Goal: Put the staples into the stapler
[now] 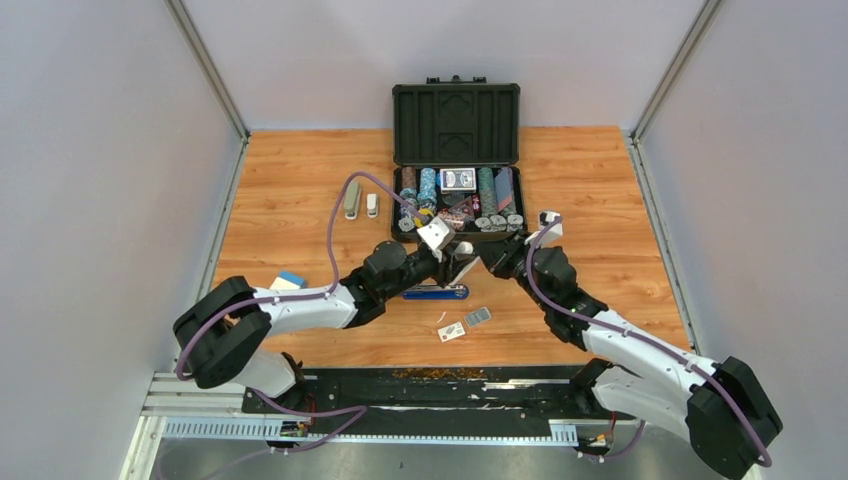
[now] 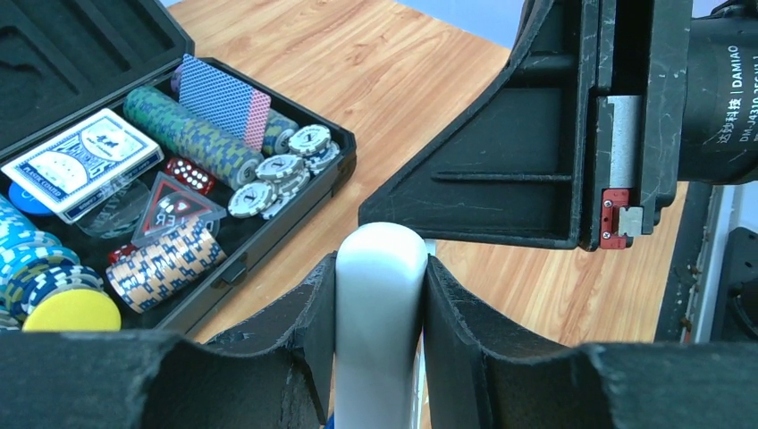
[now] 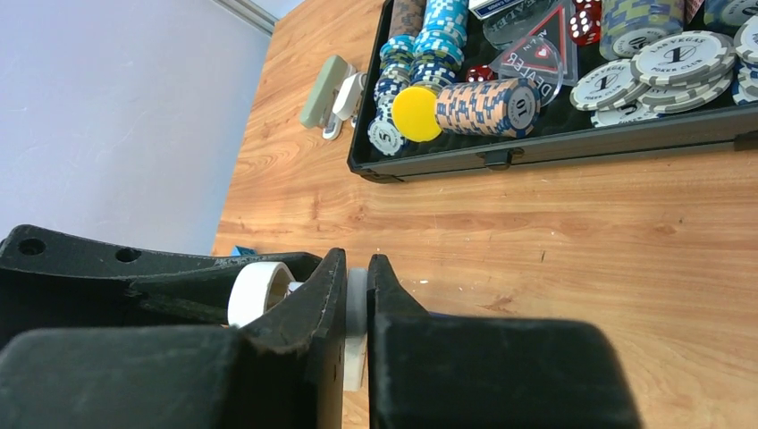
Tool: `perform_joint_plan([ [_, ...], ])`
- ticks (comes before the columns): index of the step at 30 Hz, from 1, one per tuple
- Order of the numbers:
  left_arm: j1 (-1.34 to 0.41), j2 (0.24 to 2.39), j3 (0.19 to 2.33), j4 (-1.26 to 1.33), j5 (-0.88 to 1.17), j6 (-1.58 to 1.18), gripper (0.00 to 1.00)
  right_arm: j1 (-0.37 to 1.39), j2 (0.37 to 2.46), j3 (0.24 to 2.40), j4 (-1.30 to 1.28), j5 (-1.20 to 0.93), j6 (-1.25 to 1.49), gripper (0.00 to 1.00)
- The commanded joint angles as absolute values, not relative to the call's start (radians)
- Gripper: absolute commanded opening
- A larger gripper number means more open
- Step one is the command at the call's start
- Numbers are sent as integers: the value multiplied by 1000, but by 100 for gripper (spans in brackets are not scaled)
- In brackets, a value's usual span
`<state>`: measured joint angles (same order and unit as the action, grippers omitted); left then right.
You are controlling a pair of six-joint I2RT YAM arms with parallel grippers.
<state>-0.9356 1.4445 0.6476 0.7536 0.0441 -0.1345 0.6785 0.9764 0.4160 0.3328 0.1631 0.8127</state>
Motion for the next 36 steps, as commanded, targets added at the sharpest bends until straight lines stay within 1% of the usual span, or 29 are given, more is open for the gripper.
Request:
perform_joint_plan([
  [1,-933,1363,650,1011,14,-200,5,683,960,416,248,179,807,0],
  [5,-933,1292,591,1022,-40,-191,6,666,844,385,236,264,788,0],
  [10,-933,1178,516,1021,-132,-210,6,591,650,330,221,316,813,0],
  [16,-932,1097,413,1053,-224,-339,6,499,437,285,229,316,883,0],
  [20,-933,1073,342,1095,-253,-464,6,468,363,252,270,297,969,0],
  [25,-933,1089,253,1213,-292,-633,6,456,326,188,362,278,1075,0],
  [30,-933,1109,235,1256,-295,-649,6,455,359,201,351,235,1022,0],
  [33,-933,1071,253,1199,-311,-598,2,455,420,252,293,146,907,0],
  [34,-933,1050,266,1146,-321,-577,0,454,443,271,271,115,855,1],
  [36,-932,999,299,1020,-349,-537,0,454,482,300,244,65,791,0],
])
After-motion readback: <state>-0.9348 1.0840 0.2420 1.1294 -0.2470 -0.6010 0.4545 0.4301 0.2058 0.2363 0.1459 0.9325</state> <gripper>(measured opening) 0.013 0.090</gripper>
